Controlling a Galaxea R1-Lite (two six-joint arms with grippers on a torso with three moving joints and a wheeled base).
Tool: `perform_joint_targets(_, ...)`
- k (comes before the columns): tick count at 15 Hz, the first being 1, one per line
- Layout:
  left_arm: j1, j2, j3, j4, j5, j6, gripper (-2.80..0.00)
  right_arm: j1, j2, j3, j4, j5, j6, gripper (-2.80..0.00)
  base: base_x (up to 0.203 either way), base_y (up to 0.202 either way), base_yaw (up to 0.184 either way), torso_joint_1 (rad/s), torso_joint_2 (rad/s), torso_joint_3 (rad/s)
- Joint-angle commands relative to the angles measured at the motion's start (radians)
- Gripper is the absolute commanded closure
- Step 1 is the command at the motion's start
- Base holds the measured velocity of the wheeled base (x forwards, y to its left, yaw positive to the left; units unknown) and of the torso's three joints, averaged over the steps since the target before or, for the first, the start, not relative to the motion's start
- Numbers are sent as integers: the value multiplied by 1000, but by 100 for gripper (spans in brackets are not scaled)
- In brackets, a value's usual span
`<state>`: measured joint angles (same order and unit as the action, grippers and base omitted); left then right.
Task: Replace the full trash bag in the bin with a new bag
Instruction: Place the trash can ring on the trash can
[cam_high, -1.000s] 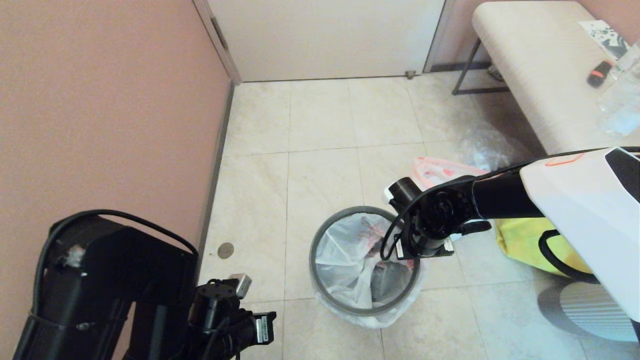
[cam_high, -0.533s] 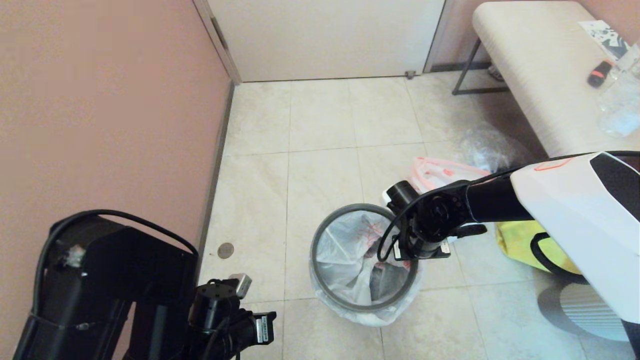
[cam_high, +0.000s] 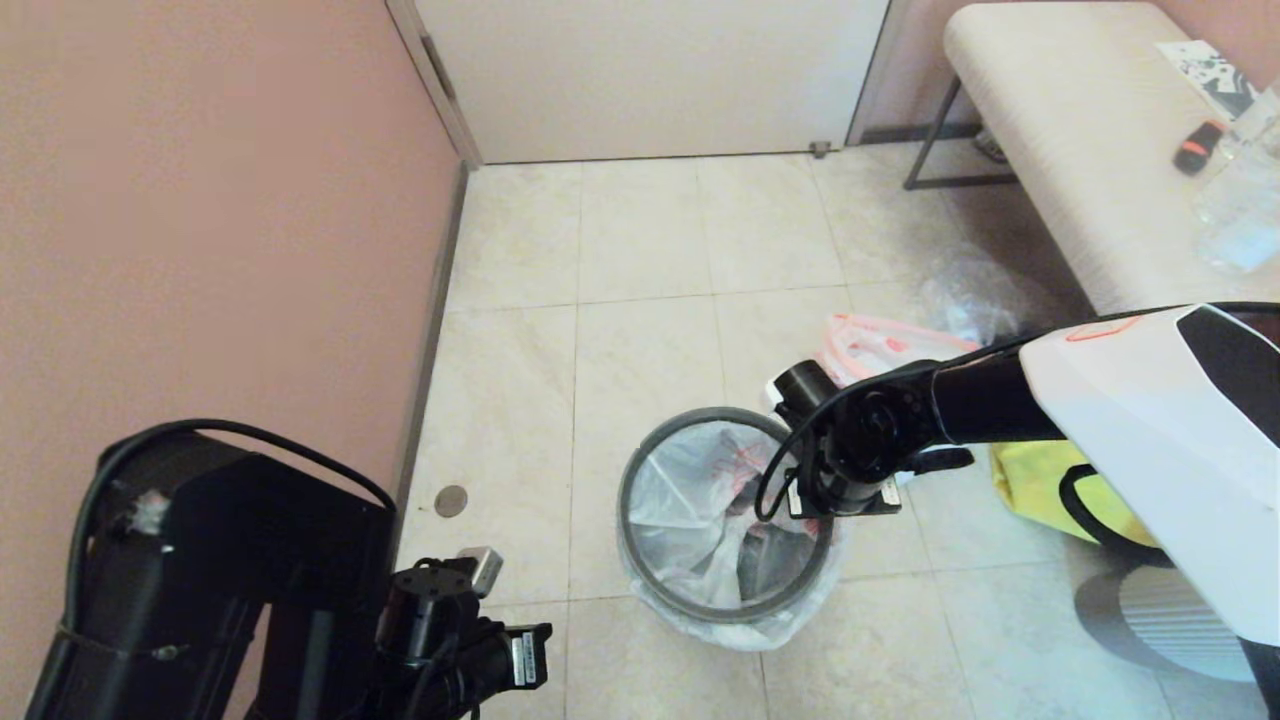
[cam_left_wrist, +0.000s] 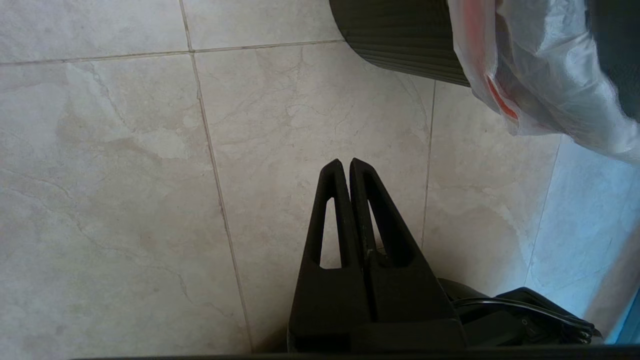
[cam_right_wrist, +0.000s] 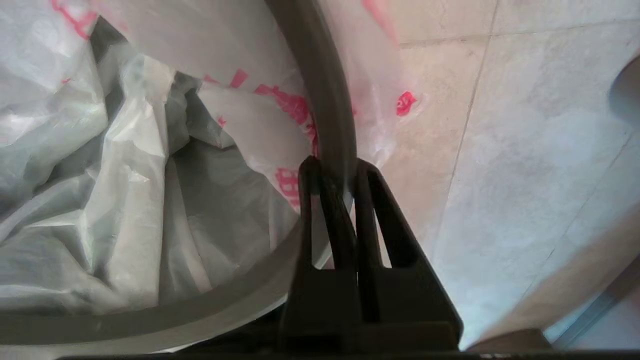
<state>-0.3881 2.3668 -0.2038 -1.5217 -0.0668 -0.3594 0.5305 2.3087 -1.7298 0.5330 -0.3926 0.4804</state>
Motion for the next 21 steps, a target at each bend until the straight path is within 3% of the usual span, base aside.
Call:
perform_joint_targets(1,0,2,0,-8,-1,-3,0,2,-3,1,4,-3,1,0,0,0,0,0,0,0)
perform_joint_targets(10,0,2,0,-8,-1,-3,0,23,-89,56,28,-8,1,0,0,0,0,0,0,0)
perform_joint_targets(21,0,2,0,-8,-1,-3,0,18,10,65,-10,-12,14,0,0,0,0,0,0,0)
